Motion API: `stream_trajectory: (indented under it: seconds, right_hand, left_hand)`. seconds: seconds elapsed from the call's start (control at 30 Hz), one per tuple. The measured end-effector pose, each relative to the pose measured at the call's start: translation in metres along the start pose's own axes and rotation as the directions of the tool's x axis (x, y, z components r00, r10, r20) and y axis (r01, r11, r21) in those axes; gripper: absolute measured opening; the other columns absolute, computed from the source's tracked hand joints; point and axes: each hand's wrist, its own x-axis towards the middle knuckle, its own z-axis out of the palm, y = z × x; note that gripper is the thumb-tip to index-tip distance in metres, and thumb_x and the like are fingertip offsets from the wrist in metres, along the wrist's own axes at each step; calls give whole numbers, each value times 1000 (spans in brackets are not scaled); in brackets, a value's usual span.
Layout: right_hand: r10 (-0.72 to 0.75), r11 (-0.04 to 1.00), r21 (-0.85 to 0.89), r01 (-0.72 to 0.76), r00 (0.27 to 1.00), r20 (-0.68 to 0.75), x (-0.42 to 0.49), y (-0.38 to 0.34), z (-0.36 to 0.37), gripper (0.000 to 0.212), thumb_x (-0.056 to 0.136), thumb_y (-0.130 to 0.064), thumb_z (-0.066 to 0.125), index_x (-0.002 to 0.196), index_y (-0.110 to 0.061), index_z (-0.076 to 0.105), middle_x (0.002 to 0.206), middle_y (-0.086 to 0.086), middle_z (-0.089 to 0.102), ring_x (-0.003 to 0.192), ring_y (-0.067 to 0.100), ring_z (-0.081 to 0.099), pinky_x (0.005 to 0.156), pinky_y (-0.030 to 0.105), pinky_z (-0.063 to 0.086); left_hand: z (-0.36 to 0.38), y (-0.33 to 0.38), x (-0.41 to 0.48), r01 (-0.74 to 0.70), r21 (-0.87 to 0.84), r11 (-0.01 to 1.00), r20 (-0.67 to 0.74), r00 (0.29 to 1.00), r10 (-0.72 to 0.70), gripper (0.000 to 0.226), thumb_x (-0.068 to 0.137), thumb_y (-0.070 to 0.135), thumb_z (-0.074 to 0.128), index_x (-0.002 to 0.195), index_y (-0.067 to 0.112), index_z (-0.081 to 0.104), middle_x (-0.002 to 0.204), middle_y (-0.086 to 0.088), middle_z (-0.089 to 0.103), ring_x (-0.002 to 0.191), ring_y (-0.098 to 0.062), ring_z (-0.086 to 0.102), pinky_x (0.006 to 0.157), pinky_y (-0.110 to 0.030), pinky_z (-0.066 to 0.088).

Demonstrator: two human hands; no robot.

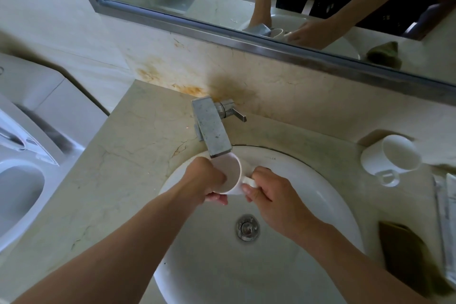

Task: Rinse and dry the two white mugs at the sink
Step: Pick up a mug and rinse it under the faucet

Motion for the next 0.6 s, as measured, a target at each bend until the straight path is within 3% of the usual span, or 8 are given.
stream_trajectory:
  seconds: [0.1,0.2,0.23,0.3,0.37,0.43,0.5,0.6]
  right_hand:
    - [31,999,24,-33,995,91,-5,-3,2,28,105,-27,58,83,-11,55,73,-7,54,60,6,49,56,20,38]
    - [112,992,44,-119,986,127,-1,-9,9,32,105,-27,60,76,-21,46,72,-1,57,60,11,47,58,31,43]
    - [133,987,78,-139,988,78,2,-10,11,30,105,-27,61,78,-22,48,75,4,63,63,16,55,62,38,49]
    - [188,959,225,-173,981,-48,6,-11,12,12,102,-25,67,95,-25,56,93,5,70,77,18,67,69,43,58]
    - [237,925,332,-183,963,-130,6,-11,11,40,94,-27,78,126,-36,56,120,-7,60,93,10,68,73,28,60]
    - [274,903,360,-234,960,-64,4,-7,10,72,85,-31,86,142,-46,46,133,-19,48,111,2,63,78,20,59]
    - [265,882,381,-279,960,90,4,-6,14,86,77,-32,92,145,-49,43,139,-23,52,124,-1,58,88,20,58]
    - [327,827,452,-335,940,97,11,-7,24,92,64,-30,102,139,-44,49,125,-19,70,114,-2,67,87,22,61]
  left_hand:
    - [-6,-1,4,-293,279,915,-61,945,321,8,92,20,66,99,19,66,75,-1,74,49,-21,74,51,-33,63]
    - [-16,5,8,-308,538,785,-103,900,424,15,91,39,64,97,25,68,92,-5,76,72,-27,69,65,-36,60]
    - [-18,4,8,-295,509,808,-113,908,403,18,90,40,65,100,25,70,91,-4,76,71,-26,71,63,-34,60]
    - [-17,0,6,-246,389,888,-71,953,295,21,89,30,64,101,15,72,70,-2,75,44,-15,67,44,-25,53]
    - [-12,-3,3,-119,250,961,-11,992,126,24,88,15,64,105,0,70,51,-4,68,24,-10,50,33,-17,39]
    - [-10,-4,1,5,128,992,13,1000,-7,25,87,7,65,108,-7,66,48,-9,63,22,-12,43,32,-15,32]
    - [-7,3,-4,88,40,995,80,993,-91,15,91,3,60,103,-4,66,52,-11,59,27,-12,42,35,-17,28]
    - [-5,9,-10,134,57,989,161,977,-142,16,96,5,51,87,6,64,46,-7,55,36,-13,43,41,-20,25]
